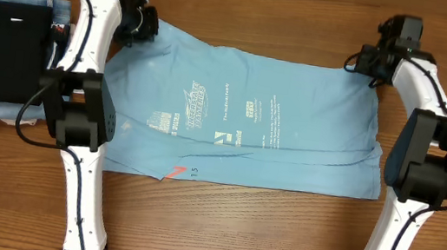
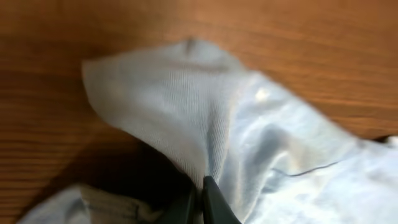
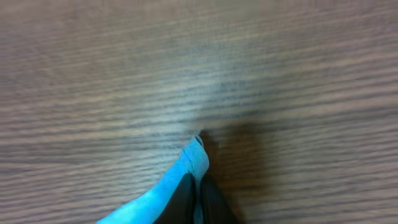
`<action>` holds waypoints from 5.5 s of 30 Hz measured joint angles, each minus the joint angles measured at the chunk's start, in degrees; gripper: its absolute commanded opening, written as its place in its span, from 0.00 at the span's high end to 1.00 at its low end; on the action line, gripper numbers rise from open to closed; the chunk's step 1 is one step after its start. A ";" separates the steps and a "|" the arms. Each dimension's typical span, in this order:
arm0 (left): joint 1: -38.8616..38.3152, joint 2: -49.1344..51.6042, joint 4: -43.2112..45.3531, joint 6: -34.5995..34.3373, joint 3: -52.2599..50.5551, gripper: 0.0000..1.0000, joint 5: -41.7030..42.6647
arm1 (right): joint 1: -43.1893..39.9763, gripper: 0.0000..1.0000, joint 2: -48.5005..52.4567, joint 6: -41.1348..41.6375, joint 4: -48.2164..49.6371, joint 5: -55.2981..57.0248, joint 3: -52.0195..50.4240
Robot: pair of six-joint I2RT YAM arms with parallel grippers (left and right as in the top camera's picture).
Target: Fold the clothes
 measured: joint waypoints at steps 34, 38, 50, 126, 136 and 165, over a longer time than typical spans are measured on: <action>4.22 0.00 -33.77 0.04 8.09 0.96 -3.13 | -7.80 0.96 -3.74 2.84 -51.80 -0.57 15.47; 3.96 -0.33 -33.77 0.04 8.09 0.96 -3.58 | -8.24 0.96 -4.79 2.80 -55.84 -1.31 15.52; 2.82 -12.50 -33.79 0.28 -0.46 0.95 -5.49 | -8.13 0.96 -5.62 2.80 -62.40 -4.13 15.56; 2.34 -35.71 -15.98 0.48 -54.84 0.87 -10.93 | -11.23 0.69 -19.91 1.97 -49.68 -5.22 -18.64; 1.31 -52.39 -8.46 1.36 -55.47 0.70 -7.76 | -21.29 0.53 -25.31 -8.17 -48.54 -17.62 -20.17; 1.31 -57.24 -8.39 1.33 -55.47 0.61 -5.57 | -14.58 0.96 -26.32 -6.10 -22.27 -16.17 -43.10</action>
